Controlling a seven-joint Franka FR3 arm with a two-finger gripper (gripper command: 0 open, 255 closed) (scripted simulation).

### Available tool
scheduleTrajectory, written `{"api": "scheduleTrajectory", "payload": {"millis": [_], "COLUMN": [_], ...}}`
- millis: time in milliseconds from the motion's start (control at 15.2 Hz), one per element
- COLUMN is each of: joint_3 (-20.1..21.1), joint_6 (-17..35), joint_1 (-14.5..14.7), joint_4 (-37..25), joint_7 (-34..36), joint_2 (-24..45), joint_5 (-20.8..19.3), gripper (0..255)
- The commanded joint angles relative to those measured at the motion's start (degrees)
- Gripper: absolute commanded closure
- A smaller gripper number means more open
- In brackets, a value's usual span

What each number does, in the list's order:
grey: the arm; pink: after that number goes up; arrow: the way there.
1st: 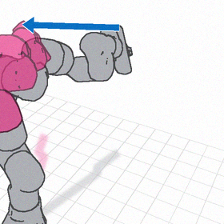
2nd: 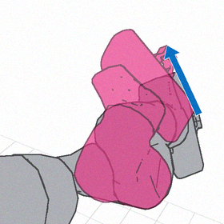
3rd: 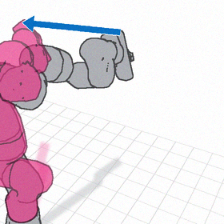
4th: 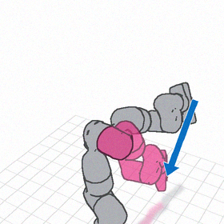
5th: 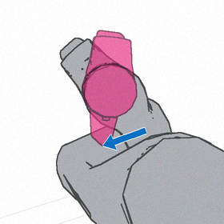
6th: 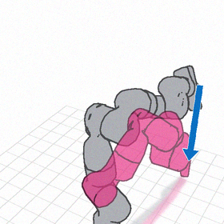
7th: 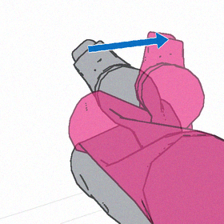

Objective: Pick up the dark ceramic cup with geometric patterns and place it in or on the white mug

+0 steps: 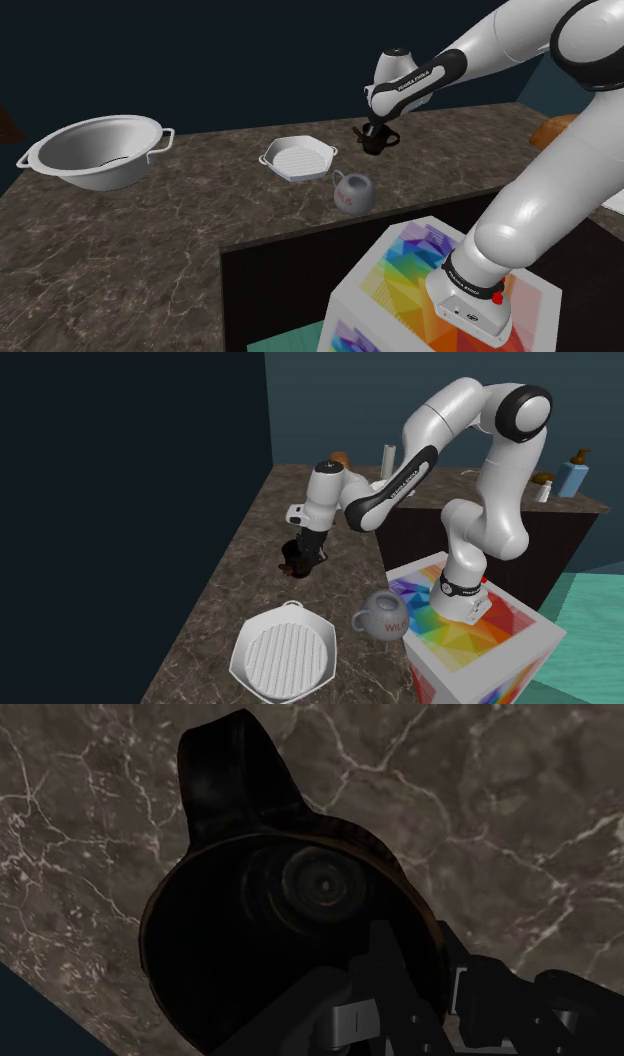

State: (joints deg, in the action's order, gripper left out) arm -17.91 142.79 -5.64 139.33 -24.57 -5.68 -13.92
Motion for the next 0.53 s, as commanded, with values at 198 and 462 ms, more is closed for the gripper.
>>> {"api": "scheduleTrajectory", "payload": {"millis": [198, 462], "joint_3": [0.3, 0.6], "joint_6": [-4.2, -7.5], "joint_1": [0.1, 0.2], "joint_4": [-1.8, -3.3], "joint_7": [-0.2, -0.5], "joint_2": [-2.5, -4.3], "joint_5": [0.0, 0.0], "gripper": [255, 255]}}
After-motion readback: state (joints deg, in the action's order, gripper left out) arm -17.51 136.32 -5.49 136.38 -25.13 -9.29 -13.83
